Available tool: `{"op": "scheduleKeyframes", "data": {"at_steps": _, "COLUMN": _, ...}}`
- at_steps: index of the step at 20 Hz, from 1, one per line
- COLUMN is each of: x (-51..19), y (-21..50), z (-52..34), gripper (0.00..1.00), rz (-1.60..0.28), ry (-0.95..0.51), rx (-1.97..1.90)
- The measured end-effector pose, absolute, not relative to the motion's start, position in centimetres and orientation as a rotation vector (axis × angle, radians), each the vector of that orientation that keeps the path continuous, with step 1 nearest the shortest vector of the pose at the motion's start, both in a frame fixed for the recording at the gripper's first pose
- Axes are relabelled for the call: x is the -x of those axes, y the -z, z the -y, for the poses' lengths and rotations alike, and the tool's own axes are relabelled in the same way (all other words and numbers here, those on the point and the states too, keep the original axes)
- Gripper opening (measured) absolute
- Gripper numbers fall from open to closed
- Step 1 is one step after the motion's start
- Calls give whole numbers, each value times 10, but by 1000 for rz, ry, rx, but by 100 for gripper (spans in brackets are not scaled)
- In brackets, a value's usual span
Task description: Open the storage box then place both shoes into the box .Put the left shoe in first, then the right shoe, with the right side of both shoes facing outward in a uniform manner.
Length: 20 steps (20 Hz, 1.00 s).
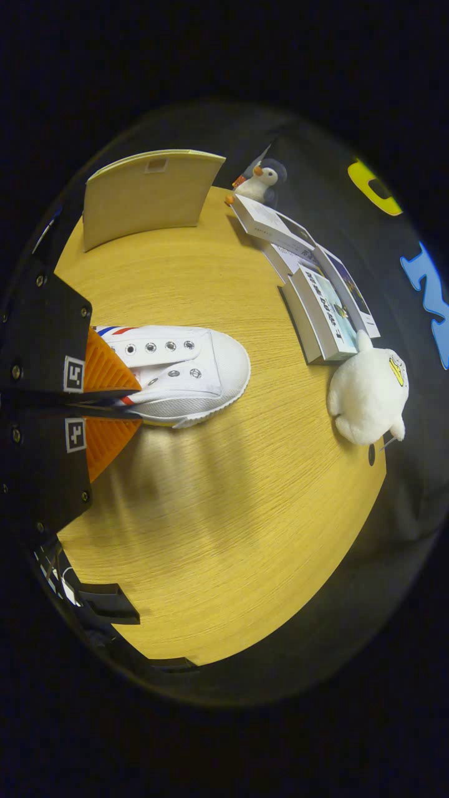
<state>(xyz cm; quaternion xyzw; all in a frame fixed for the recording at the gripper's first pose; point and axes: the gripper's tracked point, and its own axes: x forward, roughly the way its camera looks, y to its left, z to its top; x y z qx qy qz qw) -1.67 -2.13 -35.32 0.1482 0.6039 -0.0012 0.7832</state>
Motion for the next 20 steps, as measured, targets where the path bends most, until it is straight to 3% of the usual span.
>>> {"op": "scheduleKeyframes", "data": {"at_steps": 20, "x": -28, "y": 218, "z": -149, "gripper": 1, "rz": -1166, "ry": -298, "rx": -323}}
